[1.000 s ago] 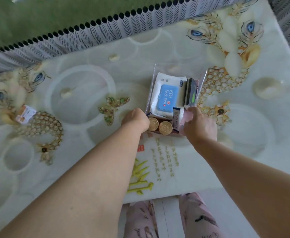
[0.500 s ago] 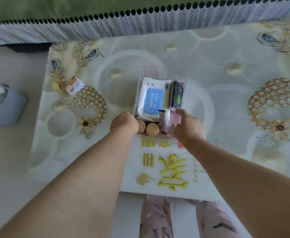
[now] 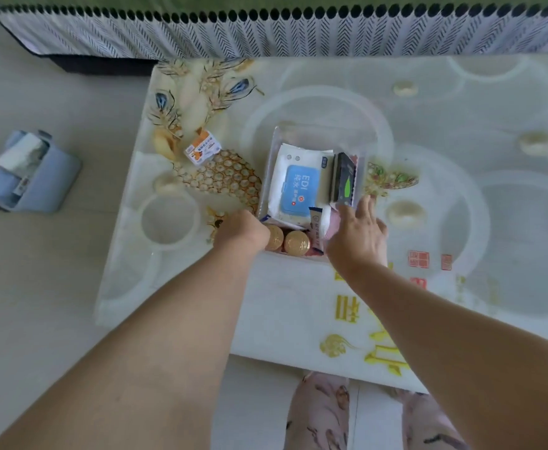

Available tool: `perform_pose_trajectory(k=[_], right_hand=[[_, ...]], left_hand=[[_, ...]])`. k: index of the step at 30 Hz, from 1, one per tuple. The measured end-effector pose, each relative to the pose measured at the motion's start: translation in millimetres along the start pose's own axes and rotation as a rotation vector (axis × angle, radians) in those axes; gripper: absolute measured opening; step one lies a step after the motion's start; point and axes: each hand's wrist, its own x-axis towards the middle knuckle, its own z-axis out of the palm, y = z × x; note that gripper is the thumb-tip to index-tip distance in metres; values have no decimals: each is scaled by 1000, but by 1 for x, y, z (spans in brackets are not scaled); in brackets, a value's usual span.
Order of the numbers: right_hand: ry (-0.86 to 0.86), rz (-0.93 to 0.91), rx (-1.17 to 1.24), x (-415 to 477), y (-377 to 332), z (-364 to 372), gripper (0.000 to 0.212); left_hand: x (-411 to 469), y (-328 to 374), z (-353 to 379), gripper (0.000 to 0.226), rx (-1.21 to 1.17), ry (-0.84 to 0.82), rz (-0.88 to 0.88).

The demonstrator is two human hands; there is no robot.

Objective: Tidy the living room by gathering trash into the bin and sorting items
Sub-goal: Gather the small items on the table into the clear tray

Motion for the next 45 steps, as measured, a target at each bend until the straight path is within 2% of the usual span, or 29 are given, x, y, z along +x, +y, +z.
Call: perform_pose_trajectory(k=[2, 5, 8, 13, 16, 21, 26, 29, 36, 45], right_hand=[[12, -49, -26, 4, -19, 1, 60], [-83, -167, -33, 17, -52, 2, 68], [-181, -247, -86, 36, -74, 7, 62], [-205, -231, -162, 65, -92, 16, 58], [-214, -220, -173, 76, -96, 17, 67], [-238, -241, -276, 87, -95, 26, 66], [-315, -222, -250, 98, -85, 34, 72], [-327, -231, -236, 100, -82, 36, 76], [-323, -237, -239, 101, -80, 41, 73], [-328, -248, -259, 101, -79, 41, 75]], left_hand=[[4, -2, -3, 30, -43, -20, 19], [22, -8, -13, 32, -149, 4, 47], [45, -15, -25, 36, -159, 55, 63], [92, -26, -43, 49, -168, 131, 67], [117, -25, -53, 55, -195, 171, 77], [153, -12, -59, 65, -224, 169, 93], [187, -2, -60, 69, -207, 167, 60], [194, -2, -56, 69, -177, 150, 32], [192, -6, -54, 58, 52, 254, 39], [193, -11, -50, 65, 1, 255, 42]])
